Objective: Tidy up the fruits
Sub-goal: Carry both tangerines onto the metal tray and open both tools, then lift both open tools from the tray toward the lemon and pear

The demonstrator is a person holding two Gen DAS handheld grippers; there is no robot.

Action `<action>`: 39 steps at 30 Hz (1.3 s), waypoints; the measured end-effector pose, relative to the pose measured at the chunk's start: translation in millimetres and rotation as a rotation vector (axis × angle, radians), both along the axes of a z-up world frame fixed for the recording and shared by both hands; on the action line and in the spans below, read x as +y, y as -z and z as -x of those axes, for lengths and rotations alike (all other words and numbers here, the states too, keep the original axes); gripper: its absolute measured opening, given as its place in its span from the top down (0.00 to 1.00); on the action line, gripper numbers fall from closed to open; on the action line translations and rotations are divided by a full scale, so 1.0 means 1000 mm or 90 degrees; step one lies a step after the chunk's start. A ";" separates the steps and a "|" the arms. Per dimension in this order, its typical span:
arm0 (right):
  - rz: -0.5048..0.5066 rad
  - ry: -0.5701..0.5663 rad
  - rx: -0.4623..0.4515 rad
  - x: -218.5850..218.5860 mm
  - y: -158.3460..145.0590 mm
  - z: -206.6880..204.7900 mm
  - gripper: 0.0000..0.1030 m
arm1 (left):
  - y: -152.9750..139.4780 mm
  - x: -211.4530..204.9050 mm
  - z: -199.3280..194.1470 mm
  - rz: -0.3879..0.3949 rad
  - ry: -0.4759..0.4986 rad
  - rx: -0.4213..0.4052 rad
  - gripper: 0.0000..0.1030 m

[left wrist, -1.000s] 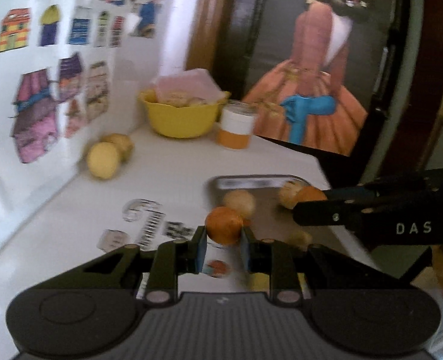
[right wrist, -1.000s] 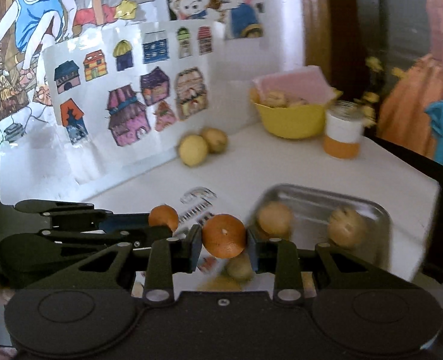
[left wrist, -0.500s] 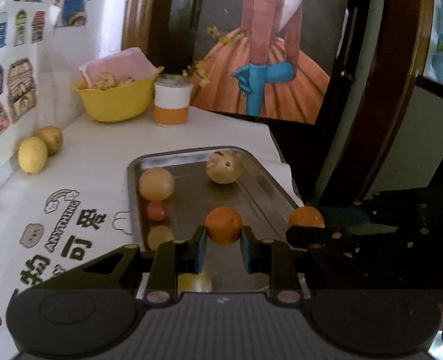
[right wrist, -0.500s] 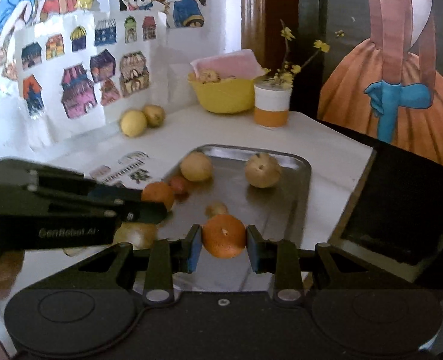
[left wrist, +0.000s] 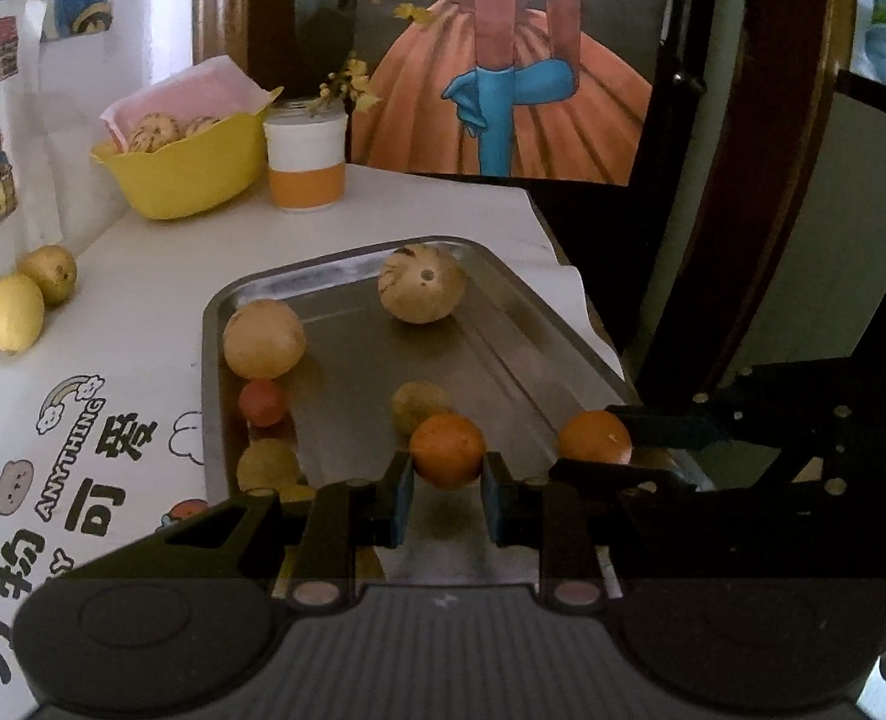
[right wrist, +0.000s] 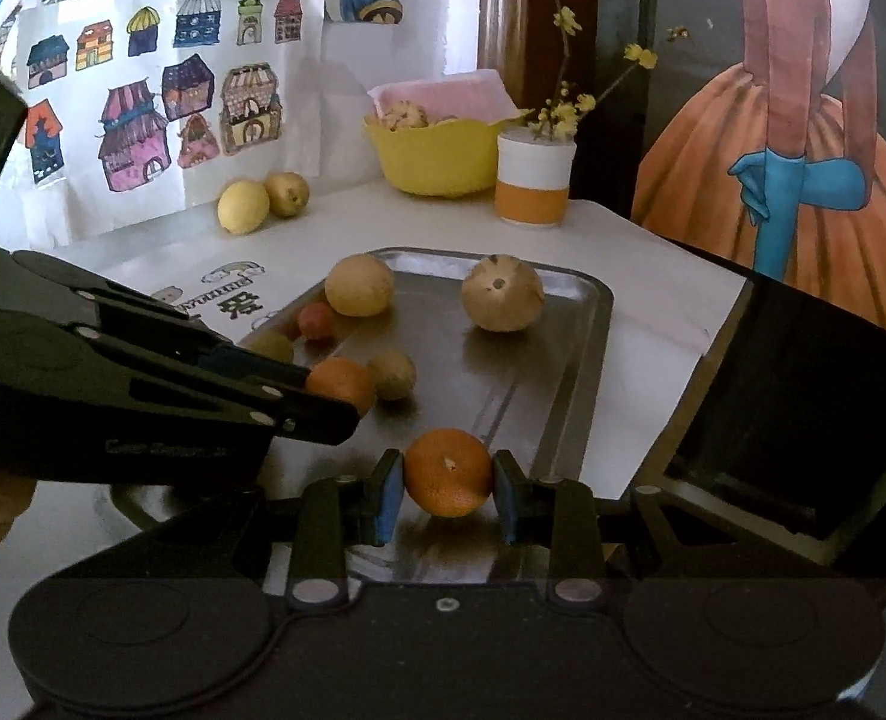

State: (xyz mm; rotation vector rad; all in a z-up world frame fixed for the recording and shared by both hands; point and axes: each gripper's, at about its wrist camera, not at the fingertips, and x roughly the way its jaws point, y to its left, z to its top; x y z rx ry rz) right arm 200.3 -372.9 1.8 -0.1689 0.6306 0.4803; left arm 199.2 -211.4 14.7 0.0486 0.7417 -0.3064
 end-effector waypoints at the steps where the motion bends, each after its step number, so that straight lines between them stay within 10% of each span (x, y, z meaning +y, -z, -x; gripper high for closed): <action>1: 0.000 0.000 0.000 -0.001 0.001 0.000 0.68 | 0.000 -0.001 0.000 -0.003 0.002 0.000 0.74; 11: -0.008 0.004 -0.009 -0.004 0.002 0.005 0.59 | -0.001 -0.006 0.002 -0.021 0.002 0.003 0.73; 31: 0.052 0.019 -0.091 0.005 -0.051 0.085 0.05 | -0.054 0.031 0.064 0.013 -0.023 -0.089 0.04; 39: 0.058 0.028 -0.022 0.021 -0.061 0.114 0.01 | -0.060 0.061 0.096 0.003 0.014 -0.071 0.01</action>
